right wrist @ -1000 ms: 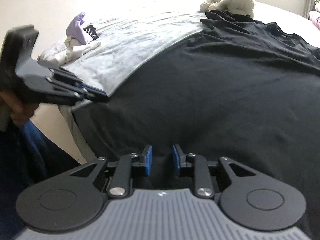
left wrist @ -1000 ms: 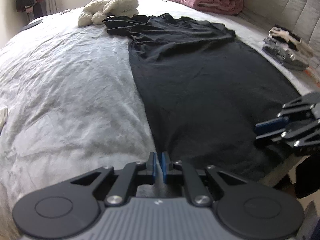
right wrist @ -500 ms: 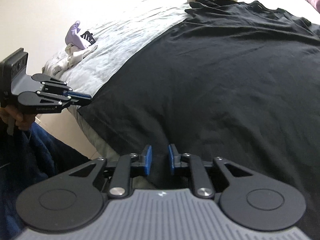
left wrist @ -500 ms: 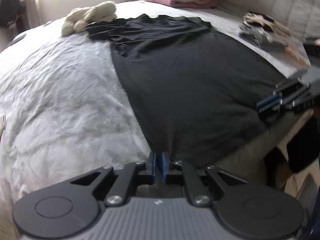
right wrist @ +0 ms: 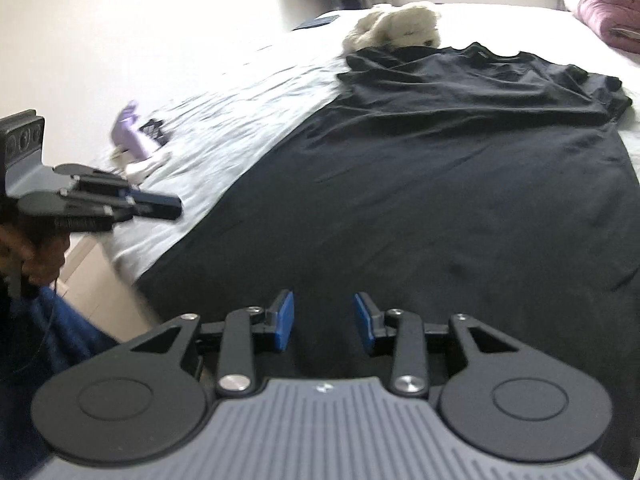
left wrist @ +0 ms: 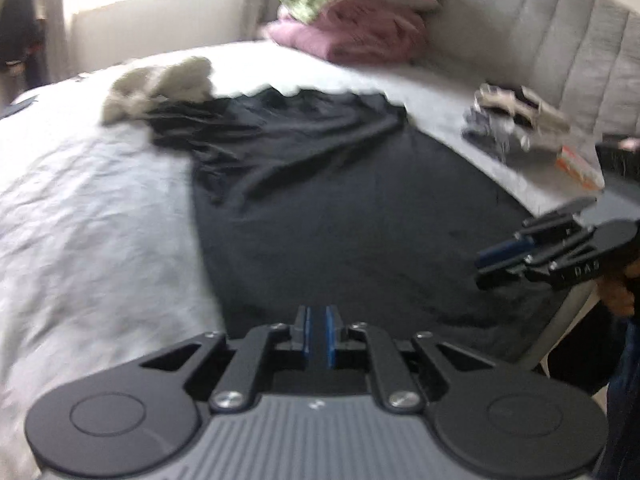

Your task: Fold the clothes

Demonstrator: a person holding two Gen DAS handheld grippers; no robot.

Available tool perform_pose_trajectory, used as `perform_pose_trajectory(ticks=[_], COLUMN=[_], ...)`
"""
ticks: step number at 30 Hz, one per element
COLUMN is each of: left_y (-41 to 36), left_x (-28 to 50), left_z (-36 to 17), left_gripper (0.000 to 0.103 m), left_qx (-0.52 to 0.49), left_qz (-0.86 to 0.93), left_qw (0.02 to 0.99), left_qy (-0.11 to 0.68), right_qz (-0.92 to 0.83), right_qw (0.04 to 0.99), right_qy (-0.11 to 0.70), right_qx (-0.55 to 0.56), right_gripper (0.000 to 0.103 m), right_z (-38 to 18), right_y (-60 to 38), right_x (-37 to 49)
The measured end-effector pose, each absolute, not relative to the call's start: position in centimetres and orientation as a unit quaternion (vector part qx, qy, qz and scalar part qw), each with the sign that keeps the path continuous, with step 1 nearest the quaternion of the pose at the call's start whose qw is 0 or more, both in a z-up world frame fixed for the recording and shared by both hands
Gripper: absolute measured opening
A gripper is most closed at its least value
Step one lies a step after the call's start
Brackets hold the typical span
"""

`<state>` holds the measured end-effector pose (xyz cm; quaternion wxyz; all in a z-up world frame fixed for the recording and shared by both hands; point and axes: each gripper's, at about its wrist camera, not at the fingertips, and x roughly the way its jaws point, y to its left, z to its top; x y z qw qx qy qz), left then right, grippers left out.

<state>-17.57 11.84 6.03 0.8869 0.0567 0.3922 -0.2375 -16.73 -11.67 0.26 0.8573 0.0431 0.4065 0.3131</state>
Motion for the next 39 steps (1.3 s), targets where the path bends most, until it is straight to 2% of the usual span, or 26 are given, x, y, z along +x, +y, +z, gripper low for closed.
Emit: perform_pose_trajectory(ticks=[3, 11, 13, 17, 22, 26, 31, 36, 39], left_y=[11.0, 12.7, 12.6, 10.6, 4.9, 3.0, 3.8, 4.8, 4.4], left_x=[-15.5, -14.9, -14.3, -11.4, -6.4, -2.1, -0.6, 0.0, 0.1], left_z=[3.0, 3.8, 4.9, 7.4, 8.1, 5.3, 2.5, 2.6, 3.1], left_gripper=[0.009, 0.008, 0.009, 0.013, 0.014, 0.014, 0.014, 0.009, 0.011], left_qx=[0.084, 0.057, 0.042, -0.008, 0.037, 0.010, 0.022, 0.011, 0.012], left_qz=[-0.208, -0.204, -0.202, -0.228, -0.212, -0.179, -0.146, -0.144, -0.144], left_qw=[0.868, 0.863, 0.874, 0.880, 0.891, 0.891, 0.895, 0.894, 0.900], left_qy=[0.444, 0.458, 0.441, 0.416, 0.400, 0.416, 0.422, 0.425, 0.412], right_qz=[0.299, 0.322, 0.312, 0.292, 0.265, 0.269, 0.273, 0.267, 0.249], right_qw=[0.849, 0.819, 0.829, 0.848, 0.870, 0.867, 0.857, 0.853, 0.869], right_qy=[0.435, 0.474, 0.464, 0.443, 0.416, 0.419, 0.435, 0.448, 0.424], right_qx=[0.021, -0.014, -0.008, 0.003, 0.017, 0.009, -0.026, 0.014, 0.058], right_gripper=[0.038, 0.038, 0.049, 0.054, 0.054, 0.054, 0.054, 0.051, 0.052], right_z=[-1.2, -0.8, -0.3, 0.7, 2.0, 0.4, -1.6, -1.3, -0.1], right_y=[-12.2, -17.3, -18.3, -20.4, -23.0, -22.8, -23.6, -27.2, -29.4], right_x=[-16.5, -17.2, -15.6, -12.3, -8.3, -6.2, -6.5, -7.4, -7.0])
